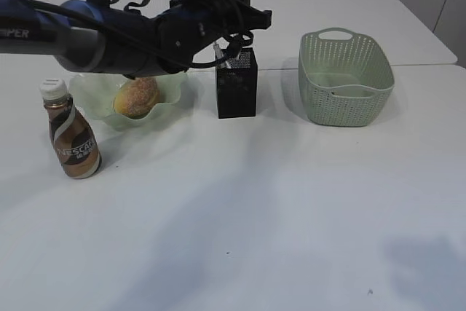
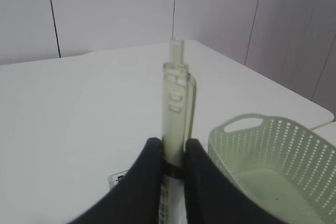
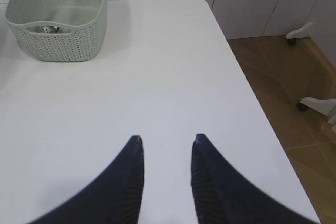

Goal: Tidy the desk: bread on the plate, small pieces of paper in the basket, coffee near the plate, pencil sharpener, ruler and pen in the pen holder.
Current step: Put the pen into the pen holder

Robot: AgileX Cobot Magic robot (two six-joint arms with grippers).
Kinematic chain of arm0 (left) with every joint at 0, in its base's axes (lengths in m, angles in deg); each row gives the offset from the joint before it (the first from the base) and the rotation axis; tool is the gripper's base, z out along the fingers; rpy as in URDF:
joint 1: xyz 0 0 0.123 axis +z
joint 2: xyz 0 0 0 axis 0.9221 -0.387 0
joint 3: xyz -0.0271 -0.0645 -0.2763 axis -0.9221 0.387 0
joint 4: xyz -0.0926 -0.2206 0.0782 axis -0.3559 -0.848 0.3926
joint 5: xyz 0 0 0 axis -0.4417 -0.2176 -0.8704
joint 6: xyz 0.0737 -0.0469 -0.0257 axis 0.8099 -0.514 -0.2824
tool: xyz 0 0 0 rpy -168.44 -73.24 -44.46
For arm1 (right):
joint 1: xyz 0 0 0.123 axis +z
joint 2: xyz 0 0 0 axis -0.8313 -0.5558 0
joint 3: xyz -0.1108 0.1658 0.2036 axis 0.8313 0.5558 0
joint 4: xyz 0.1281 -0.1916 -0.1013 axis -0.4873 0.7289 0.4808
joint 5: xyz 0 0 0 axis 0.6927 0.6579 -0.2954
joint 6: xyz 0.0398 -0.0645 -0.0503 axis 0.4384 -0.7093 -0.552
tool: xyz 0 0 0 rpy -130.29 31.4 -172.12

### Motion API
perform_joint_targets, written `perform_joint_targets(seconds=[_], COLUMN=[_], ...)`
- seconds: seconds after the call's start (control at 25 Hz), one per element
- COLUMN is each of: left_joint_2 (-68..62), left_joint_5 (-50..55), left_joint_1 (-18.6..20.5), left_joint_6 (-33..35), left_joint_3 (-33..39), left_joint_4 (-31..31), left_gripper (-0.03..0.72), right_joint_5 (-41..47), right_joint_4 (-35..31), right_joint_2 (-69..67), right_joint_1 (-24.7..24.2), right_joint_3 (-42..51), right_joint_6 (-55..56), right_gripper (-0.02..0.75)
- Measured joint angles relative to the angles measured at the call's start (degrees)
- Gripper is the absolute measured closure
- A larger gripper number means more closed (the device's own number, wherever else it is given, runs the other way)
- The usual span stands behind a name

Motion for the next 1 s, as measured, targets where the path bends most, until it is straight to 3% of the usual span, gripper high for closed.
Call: perform_joint_targets(seconds=[0.36, 1.0], left_joint_2=[-6.20, -9.57], left_joint_5=[2.55, 3.73], left_joint_1=[-0.04, 2.14], left_joint_6=[-0.11, -0.13], left_joint_3=[-7.22, -8.14], left_joint_4=[0.00, 0.00], left_gripper=[0.630, 0.630], right_joint_5=[0.00, -0.31], right_joint_4=[0.00, 0.00], right_joint_2=[0.00, 0.00], right_joint_1=[0.00, 0.00], right_joint_3=[0.00, 0.00], right_joint_6=[0.00, 0.00], right_gripper=[0.477, 0.477])
